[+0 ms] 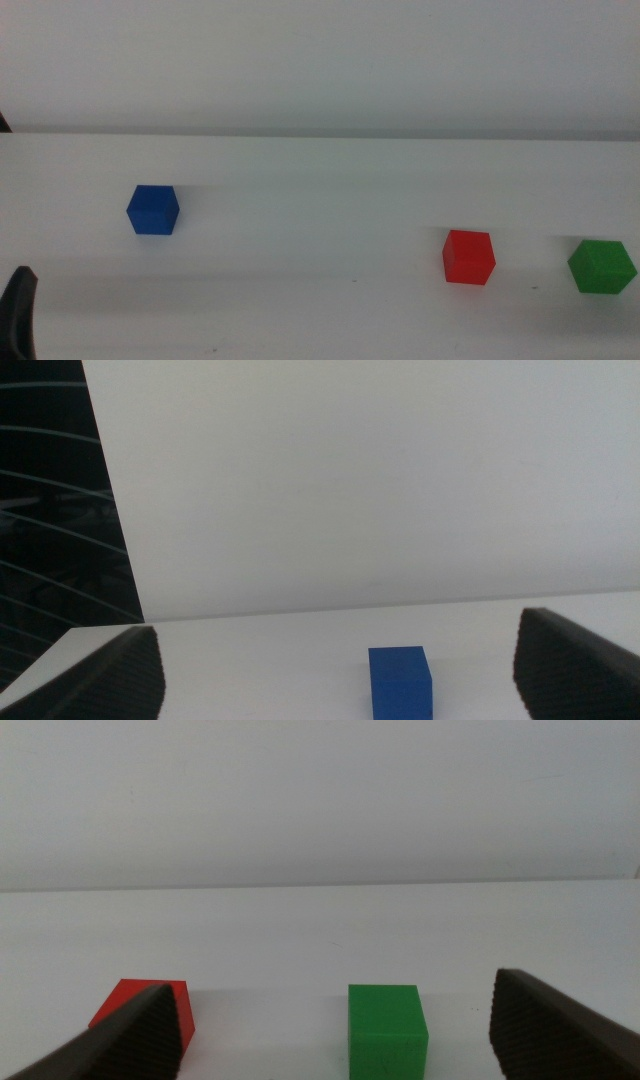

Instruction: Stack red cubes first, then green, then blue cubes in a specific spot.

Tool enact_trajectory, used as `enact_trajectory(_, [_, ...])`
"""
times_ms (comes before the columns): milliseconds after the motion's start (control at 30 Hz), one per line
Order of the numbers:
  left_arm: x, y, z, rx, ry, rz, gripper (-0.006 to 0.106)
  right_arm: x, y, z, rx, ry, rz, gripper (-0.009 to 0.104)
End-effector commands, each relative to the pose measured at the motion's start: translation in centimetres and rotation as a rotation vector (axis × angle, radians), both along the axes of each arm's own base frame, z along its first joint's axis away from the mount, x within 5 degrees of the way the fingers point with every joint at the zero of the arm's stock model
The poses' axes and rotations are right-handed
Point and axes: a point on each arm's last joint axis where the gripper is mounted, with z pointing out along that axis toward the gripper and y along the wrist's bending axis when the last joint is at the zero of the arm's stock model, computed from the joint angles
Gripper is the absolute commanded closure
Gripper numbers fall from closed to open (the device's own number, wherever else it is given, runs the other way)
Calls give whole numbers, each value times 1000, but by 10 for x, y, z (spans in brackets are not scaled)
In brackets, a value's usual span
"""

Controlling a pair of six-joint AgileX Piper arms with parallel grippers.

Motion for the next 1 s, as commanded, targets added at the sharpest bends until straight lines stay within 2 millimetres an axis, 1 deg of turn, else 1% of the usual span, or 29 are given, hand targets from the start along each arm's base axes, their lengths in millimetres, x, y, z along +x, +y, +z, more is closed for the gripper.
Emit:
enact_trajectory(0, [-1,0,-10,-6,-16,1,7,-1,-1,-12,-8,-5,-8,13])
enact_trajectory(300, [-1,0,-10,-6,-16,1,7,-1,0,-12,13,-8,-10,13])
enact_trajectory(367, [-1,0,-10,-6,-16,1,7,-2,0,-5,51,-14,-8,13])
enact_trajectory(467, [-1,0,-10,-6,-16,1,7,0,1,17,122,11,-7,13])
enact_trajectory(567, [-1,0,-10,-6,-16,1,7,7,2,54,136,104,-8,13])
enact_trajectory(633, [-1,0,-10,-6,-16,1,7,17,2,77,173,253,-19,13])
enact_trajectory(700, [-1,0,-10,-6,-16,1,7,32,3,95,234,447,-46,13])
enact_trajectory(767, [-1,0,-10,-6,-16,1,7,47,3,111,229,635,-62,13])
enact_trajectory(833, [-1,0,-10,-6,-16,1,7,70,3,126,241,785,-80,13])
enact_trajectory(867, [-1,0,-10,-6,-16,1,7,79,3,134,251,828,-90,13])
enact_trajectory(933, [-1,0,-10,-6,-16,1,7,104,3,141,275,921,-106,13])
enact_trajectory(967, [-1,0,-10,-6,-16,1,7,115,4,139,273,964,-108,13])
